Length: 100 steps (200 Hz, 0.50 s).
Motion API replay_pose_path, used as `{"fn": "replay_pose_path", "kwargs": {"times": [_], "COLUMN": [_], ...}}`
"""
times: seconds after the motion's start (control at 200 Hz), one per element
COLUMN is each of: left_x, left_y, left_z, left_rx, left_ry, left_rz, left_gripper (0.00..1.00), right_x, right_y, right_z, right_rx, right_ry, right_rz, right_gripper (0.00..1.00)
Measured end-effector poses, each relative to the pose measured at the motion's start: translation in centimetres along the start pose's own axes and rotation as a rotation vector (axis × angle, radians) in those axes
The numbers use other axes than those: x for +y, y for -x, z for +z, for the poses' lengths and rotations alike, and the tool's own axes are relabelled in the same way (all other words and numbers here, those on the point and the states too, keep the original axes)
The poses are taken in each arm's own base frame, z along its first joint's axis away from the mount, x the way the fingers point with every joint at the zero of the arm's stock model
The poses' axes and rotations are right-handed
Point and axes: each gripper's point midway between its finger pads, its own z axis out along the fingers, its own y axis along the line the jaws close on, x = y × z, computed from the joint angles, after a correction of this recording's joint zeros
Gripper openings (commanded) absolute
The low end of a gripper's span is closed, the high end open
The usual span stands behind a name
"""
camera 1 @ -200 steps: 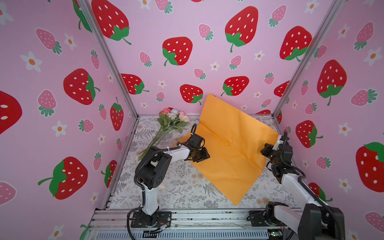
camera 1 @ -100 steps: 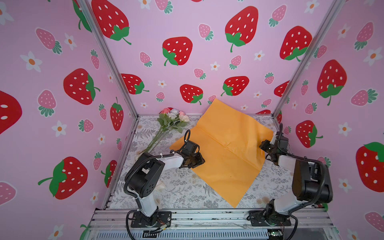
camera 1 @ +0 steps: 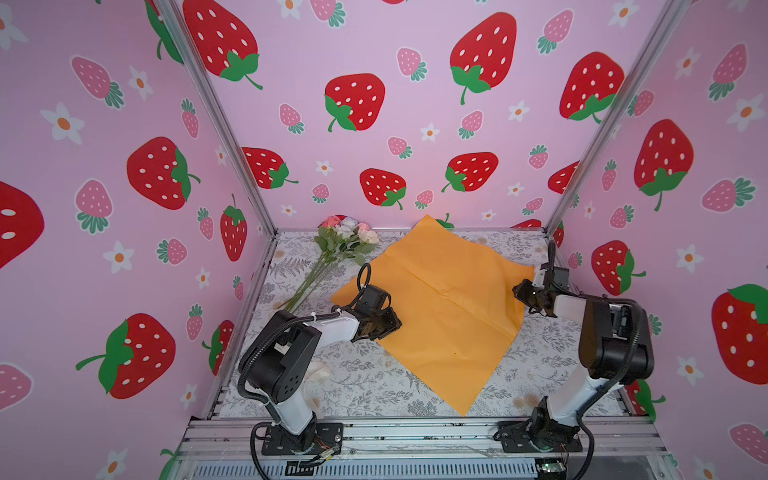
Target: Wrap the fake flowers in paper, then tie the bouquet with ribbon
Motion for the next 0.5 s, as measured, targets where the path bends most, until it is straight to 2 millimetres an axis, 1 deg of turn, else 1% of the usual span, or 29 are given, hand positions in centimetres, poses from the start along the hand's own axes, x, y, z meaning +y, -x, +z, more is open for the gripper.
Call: {"fn": "replay_pose_path", "kwargs": {"times": [0.035,0.055,0.065,0.075,0.09,0.125,0.175,0.225,0.27,0.315,0.33,0.335,0.34,0.395,0.41,0.445,0.475,0.48,0.49,0.5], "left_x": [0.0,0.0,0.0,0.0,0.0,0.0,0.1,0.1,0.2,0.2,0.3,0.3,0.3,0.3,0.3,0.3,0.3,0.3,0.3,0.3], "left_y": [0.0,0.0,0.0,0.0,0.0,0.0,-0.1,-0.1,-0.2,-0.2,-0.3,-0.3,-0.3,-0.3,-0.3,-0.4,-0.4,-0.4,-0.4,-0.4], "left_z": [-0.1,-0.1,-0.1,-0.1,-0.1,-0.1,-0.1,-0.2,-0.3,-0.4,-0.4,-0.4,-0.4,-0.4,-0.4,-0.4,-0.4,-0.4,-0.4,-0.4], "left_rx": [0.0,0.0,0.0,0.0,0.0,0.0,0.0,0.0,0.002,0.003,0.005,0.005,0.005,0.007,0.008,0.008,0.009,0.009,0.009,0.009], "left_ry": [0.0,0.0,-0.001,-0.001,-0.001,-0.001,0.0,0.001,0.003,0.006,0.007,0.007,0.008,0.01,0.01,0.01,0.01,0.01,0.009,0.009], "left_rz": [-0.002,-0.002,-0.003,-0.003,-0.003,-0.004,-0.005,-0.006,-0.008,-0.01,-0.01,-0.01,-0.01,-0.012,-0.012,-0.012,-0.012,-0.012,-0.012,-0.012], "left_gripper": [0.4,0.4,0.4,0.4,0.4,0.4,0.4,0.4,0.4,0.4,0.4,0.4,0.4,0.4,0.4,0.4,0.4,0.4,0.4,0.4], "right_x": [0.2,0.2,0.4,0.5,0.6,0.9,1.4,2.3,3.2,4.3,4.6,4.8,4.8,6.2,6.7,7.2,7.9,7.9,8.2,8.3], "right_y": [0.3,0.6,0.9,1.1,1.5,2.6,4.1,5.8,6.8,7.1,7.1,7.1,7.1,6.0,5.2,4.2,2.0,2.0,1.1,0.6], "right_z": [-0.5,-0.9,-1.2,-1.4,-1.9,-2.9,-4.6,-6.8,-8.4,-9.7,-9.9,-10.0,-10.0,-10.2,-10.0,-9.6,-8.7,-8.7,-8.2,-8.0], "right_rx": [-0.002,-0.007,-0.013,-0.017,-0.027,-0.056,-0.107,-0.173,-0.217,-0.242,-0.245,-0.244,-0.244,-0.226,-0.206,-0.176,-0.112,-0.112,-0.084,-0.07], "right_ry": [-0.008,-0.014,-0.018,-0.018,-0.027,-0.041,-0.059,-0.066,-0.051,-0.007,0.005,0.017,0.017,0.095,0.123,0.152,0.189,0.189,0.2,0.203], "right_rz": [-0.004,-0.006,-0.013,-0.012,-0.019,-0.035,-0.052,-0.073,-0.088,-0.1,-0.102,-0.104,-0.104,-0.11,-0.117,-0.115,-0.12,-0.12,-0.118,-0.116], "right_gripper": [0.5,0.51,0.51,0.54,0.56,0.57,0.58,0.58,0.56,0.52,0.52,0.49,0.49,0.42,0.39,0.35,0.32,0.32,0.31,0.3]}}
